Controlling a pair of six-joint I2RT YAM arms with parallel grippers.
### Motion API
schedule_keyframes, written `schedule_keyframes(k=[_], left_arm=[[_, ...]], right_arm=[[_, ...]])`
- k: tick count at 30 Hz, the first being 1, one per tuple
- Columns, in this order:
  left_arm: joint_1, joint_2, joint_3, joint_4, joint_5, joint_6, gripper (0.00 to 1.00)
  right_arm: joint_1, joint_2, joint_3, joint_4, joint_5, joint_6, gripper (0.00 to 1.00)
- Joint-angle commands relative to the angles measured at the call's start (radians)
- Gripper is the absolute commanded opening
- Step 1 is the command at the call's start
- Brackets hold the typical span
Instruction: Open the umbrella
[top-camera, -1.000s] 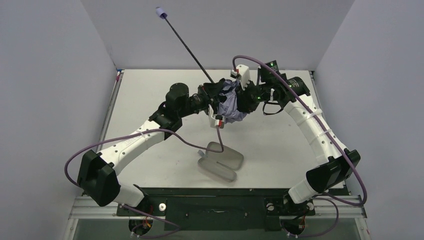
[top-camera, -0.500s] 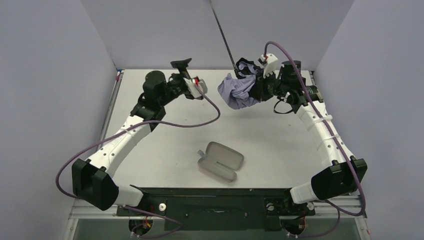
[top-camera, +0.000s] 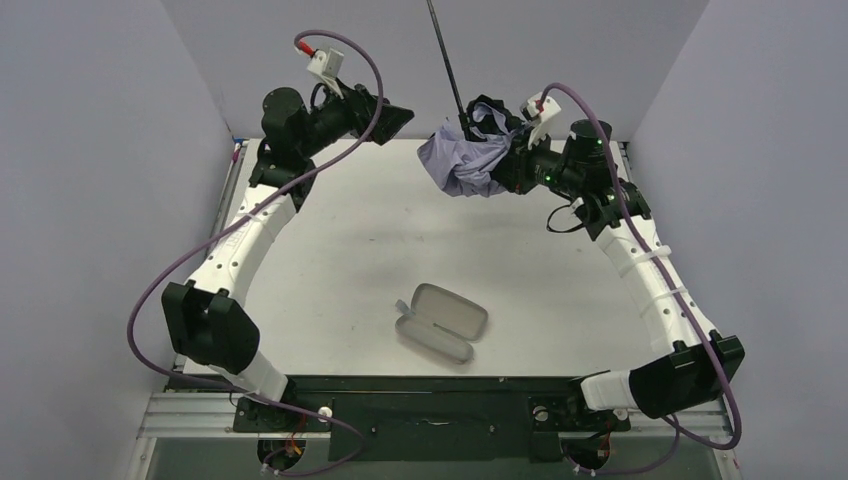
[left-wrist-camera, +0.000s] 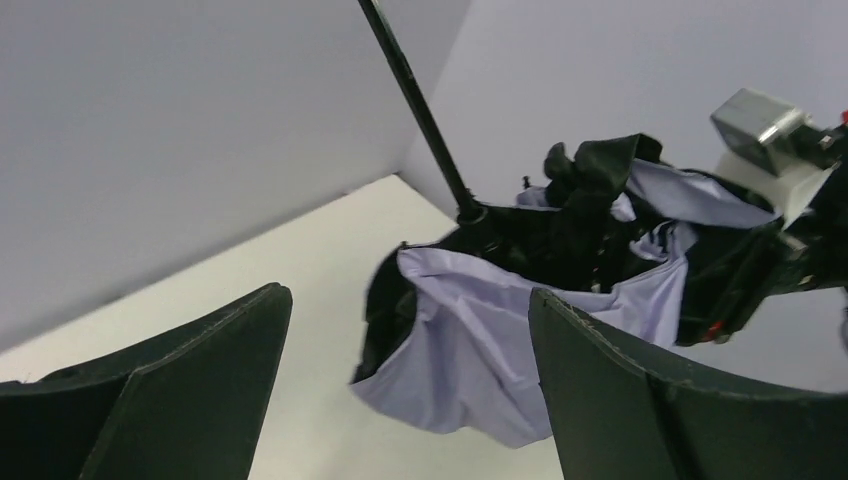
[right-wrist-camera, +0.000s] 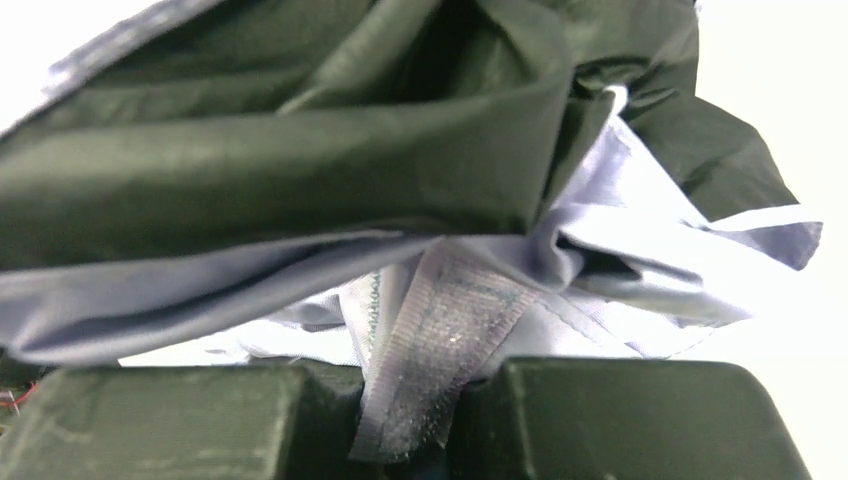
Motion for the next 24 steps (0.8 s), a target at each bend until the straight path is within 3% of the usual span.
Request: schedule_keyframes(k=[1,8,12,15,18,19,20,22,24], left_arm=[[-0.023,0.027,0.051,0.142,0.093,-0.364,0.87],[-0.052,0.083,0.083,0.153,0.042,-0.384,0.85],[-0.066,0.097,0.092,0.207,0.047,-0.428,0.73],[-0.069,0.093,0.089,0.24,0.045,-0.439,0.48],[-0.06,0.084,0.081,0.267,0.035,-0.442,0.13],[-0.056,0.079,0.081,0.268,0.03,-0.436,0.06],[-0.054,0.078,0.085,0.268,0.031,-0.432,0.0],[-0.051,0.074,0.096,0.254,0.037,-0.394,0.0],[-0.049,0.069,0.106,0.215,0.033,-0.312,0.0]], right_arm=[[0.054,-0.086,-0.002,0.146,-0.023,-0.064,0.0],[0.142,-0.13,-0.019,0.154,0.01,-0.134,0.0],[0.19,-0.139,-0.013,0.151,0.012,-0.156,0.0],[0.201,-0.146,-0.031,0.149,0.014,-0.182,0.0],[0.202,-0.16,-0.053,0.148,0.029,-0.2,0.0],[0.202,-0.164,-0.069,0.146,0.031,-0.215,0.0],[0.201,-0.174,-0.078,0.146,0.038,-0.22,0.0],[0.2,-0.187,-0.107,0.14,0.059,-0.231,0.04],[0.195,-0.2,-0.136,0.128,0.094,-0.234,0.3]])
